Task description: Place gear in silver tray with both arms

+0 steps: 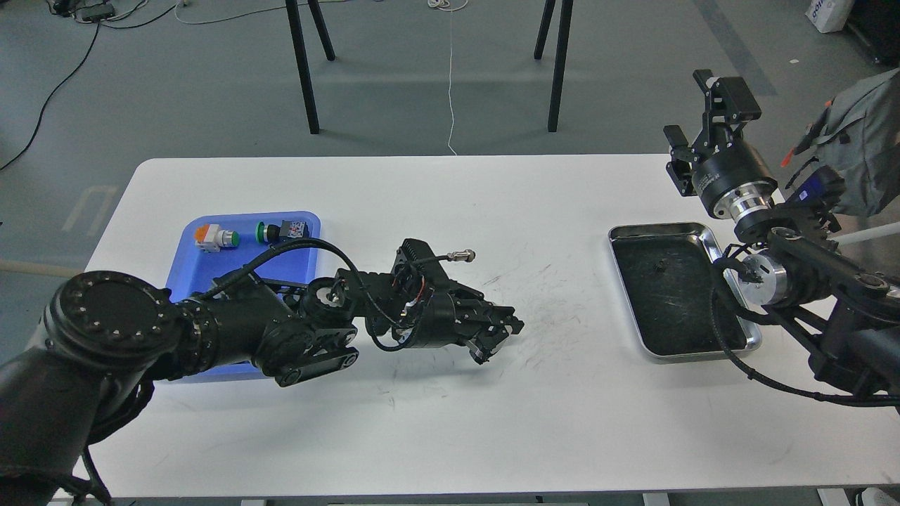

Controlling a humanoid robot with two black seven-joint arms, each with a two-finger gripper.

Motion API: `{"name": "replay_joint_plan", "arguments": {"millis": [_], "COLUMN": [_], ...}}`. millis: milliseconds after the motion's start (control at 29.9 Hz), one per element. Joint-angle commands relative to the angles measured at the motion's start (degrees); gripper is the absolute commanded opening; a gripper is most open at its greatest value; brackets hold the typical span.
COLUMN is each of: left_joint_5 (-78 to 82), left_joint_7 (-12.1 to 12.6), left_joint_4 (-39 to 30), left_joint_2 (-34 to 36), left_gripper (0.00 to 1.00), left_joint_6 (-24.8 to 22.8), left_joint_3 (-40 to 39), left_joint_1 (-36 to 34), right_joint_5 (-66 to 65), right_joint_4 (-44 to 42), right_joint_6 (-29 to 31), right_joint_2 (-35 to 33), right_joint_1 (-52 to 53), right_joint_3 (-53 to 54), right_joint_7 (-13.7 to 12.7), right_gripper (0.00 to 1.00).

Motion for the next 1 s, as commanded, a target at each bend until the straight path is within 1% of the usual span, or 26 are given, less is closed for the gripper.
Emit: {"name": "replay_joint_plan", "arguments": {"millis": [0,267,401,435,468,535,735,903,969], "left_joint_5": [-0.12,-0.82,-3.54,-4.77,-6.09,-8.64,-13.91,-20.42,-23.14], "left_joint_7": [0.0,0.0,0.0,0.0,0.0,0.0,0.0,0.0,0.0], "left_joint_4": [-0.1,-0.1,0.25,0.08,0.51,0.61,1.4,1.83,2.1], "left_joint_2": [0.0,0.0,0.0,0.0,0.0,0.0,0.0,4.12,6.4], "left_gripper": [0.36,0.44,0.47,0.49,0.54,0.57,0.59,0.6,0.65], "left_joint_6": [-0.1,-0.27,-1.32,-1.76,-2.11,-2.12,-2.99,-4.58,-5.1], "left_joint_3": [-1.19,-2.94,-8.47,-10.66,-12.77,-16.47,-21.66,-24.3,-27.02], "left_joint_1": [-0.04,-0.22,-0.57,-0.74,-0.66,-0.66,-0.39,-0.22,-0.22], "right_joint_5": [-0.02,0.07,0.34,0.34,0.34,0.51,0.16,0.16,0.16], "right_joint_4": [0.0,0.0,0.62,0.62,0.62,1.14,4.22,8.52,9.67], "right_joint_6": [0.0,0.0,0.44,0.61,0.61,0.79,1.05,1.05,1.05], "right_joint_2": [0.0,0.0,-0.35,-0.61,-0.79,-1.05,-4.04,-7.99,-9.22], "right_joint_1": [0.0,0.62,0.7,0.7,0.79,0.88,0.79,2.63,2.9], "right_joint_3": [-0.13,-0.31,-0.4,-0.4,-0.4,-0.4,-1.62,-5.58,-6.02], "right_joint_7": [0.0,0.0,0.0,0.0,0.0,0.0,0.0,0.0,0.0], "right_gripper": [0.95,0.95,0.95,0.95,0.95,0.95,0.95,0.96,0.96]}}
